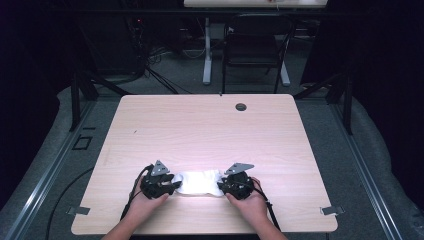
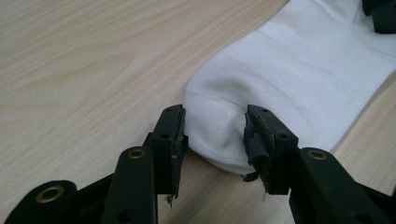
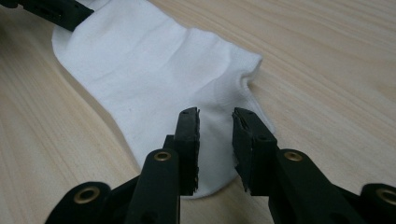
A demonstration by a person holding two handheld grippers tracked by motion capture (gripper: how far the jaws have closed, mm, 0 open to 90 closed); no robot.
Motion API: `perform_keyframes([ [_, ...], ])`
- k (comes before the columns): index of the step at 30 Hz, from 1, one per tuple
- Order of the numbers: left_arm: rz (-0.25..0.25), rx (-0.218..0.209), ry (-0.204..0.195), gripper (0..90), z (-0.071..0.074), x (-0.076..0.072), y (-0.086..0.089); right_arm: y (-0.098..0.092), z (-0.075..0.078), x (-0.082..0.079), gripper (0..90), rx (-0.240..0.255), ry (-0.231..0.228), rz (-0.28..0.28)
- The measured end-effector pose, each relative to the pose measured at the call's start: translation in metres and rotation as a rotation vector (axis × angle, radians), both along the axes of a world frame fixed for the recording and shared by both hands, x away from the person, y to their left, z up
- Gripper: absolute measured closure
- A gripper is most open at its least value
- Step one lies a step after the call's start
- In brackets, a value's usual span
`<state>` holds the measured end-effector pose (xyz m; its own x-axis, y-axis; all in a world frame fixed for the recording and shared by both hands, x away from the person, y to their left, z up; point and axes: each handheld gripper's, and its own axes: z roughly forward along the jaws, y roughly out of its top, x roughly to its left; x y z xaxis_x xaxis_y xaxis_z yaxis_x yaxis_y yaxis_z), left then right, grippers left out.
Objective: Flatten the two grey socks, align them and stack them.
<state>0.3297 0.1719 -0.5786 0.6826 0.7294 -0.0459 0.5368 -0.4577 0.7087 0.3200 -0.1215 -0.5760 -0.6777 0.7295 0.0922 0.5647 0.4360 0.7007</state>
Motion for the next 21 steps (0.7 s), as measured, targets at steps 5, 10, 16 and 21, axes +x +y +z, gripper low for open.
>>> perform_keyframes([
  [5, -0.005, 0.009, -0.003, 57.5, 0.0005, 0.0003, 0.0003, 0.0004, -0.0003, 0.0, 71.2, -0.001, -0.007, -0.002],
  [10, -0.001, 0.01, -0.006, 57.6, 0.0004, -0.0002, -0.0002, 0.0011, -0.0004, -0.0003, 70.9, -0.007, -0.014, 0.002],
  [16, 0.003, 0.009, -0.007, 57.7, 0.0003, -0.0003, -0.0008, 0.0018, 0.0, -0.001, 70.1, -0.012, -0.017, 0.002],
  [21, 0.003, 0.011, -0.007, 57.7, 0.0009, -0.0007, -0.0011, 0.0025, 0.0021, -0.002, 68.1, -0.012, -0.028, 0.008],
])
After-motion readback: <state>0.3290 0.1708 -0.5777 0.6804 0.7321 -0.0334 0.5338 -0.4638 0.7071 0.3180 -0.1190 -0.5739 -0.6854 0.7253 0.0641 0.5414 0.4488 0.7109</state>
